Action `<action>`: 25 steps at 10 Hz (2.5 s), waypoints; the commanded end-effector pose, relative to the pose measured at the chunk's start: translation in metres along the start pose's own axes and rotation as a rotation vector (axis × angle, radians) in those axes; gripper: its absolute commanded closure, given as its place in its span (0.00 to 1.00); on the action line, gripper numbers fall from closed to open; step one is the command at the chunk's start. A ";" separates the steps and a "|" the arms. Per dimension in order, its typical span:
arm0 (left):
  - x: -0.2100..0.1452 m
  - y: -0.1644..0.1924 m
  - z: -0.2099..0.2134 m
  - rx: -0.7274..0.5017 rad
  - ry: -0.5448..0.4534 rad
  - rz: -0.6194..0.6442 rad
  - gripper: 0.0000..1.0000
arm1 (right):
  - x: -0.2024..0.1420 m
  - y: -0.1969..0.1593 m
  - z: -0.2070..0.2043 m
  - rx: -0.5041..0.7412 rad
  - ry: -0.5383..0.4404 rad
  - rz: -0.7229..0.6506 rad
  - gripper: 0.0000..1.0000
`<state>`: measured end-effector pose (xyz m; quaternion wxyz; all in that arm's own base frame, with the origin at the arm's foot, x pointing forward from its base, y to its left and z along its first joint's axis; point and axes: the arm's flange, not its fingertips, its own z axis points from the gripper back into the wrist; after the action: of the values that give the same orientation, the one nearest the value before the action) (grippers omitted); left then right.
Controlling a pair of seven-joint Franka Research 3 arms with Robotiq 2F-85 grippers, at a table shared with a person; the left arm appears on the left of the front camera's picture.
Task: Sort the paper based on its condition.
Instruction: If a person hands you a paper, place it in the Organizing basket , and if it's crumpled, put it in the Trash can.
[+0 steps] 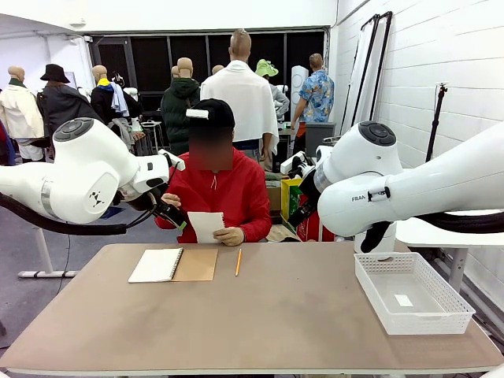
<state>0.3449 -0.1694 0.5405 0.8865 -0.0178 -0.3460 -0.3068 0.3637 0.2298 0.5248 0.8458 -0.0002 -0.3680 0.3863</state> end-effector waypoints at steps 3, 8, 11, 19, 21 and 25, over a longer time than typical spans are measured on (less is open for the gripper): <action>0.000 0.000 0.000 -0.004 0.000 0.000 0.00 | 0.000 0.000 0.000 0.000 -0.001 0.000 0.00; 0.000 0.000 0.000 -0.004 0.000 0.000 0.00 | 0.000 0.000 0.000 0.000 -0.001 0.000 0.00; 0.000 0.000 0.000 -0.004 0.000 0.000 0.00 | 0.000 0.000 0.000 0.000 -0.001 0.000 0.00; 0.000 0.000 0.000 -0.004 0.000 0.000 0.00 | 0.000 0.000 0.000 0.000 -0.001 0.000 0.00; 0.000 0.000 0.000 -0.004 0.000 0.000 0.00 | 0.000 0.000 0.000 0.000 0.000 0.000 0.00; 0.000 0.000 0.000 -0.004 0.000 0.000 0.00 | 0.021 -0.028 -0.004 0.077 0.014 -0.296 0.00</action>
<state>0.3450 -0.1695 0.5405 0.8865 -0.0178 -0.3460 -0.3069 0.3819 0.2220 0.5340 0.8796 0.0459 -0.3547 0.3135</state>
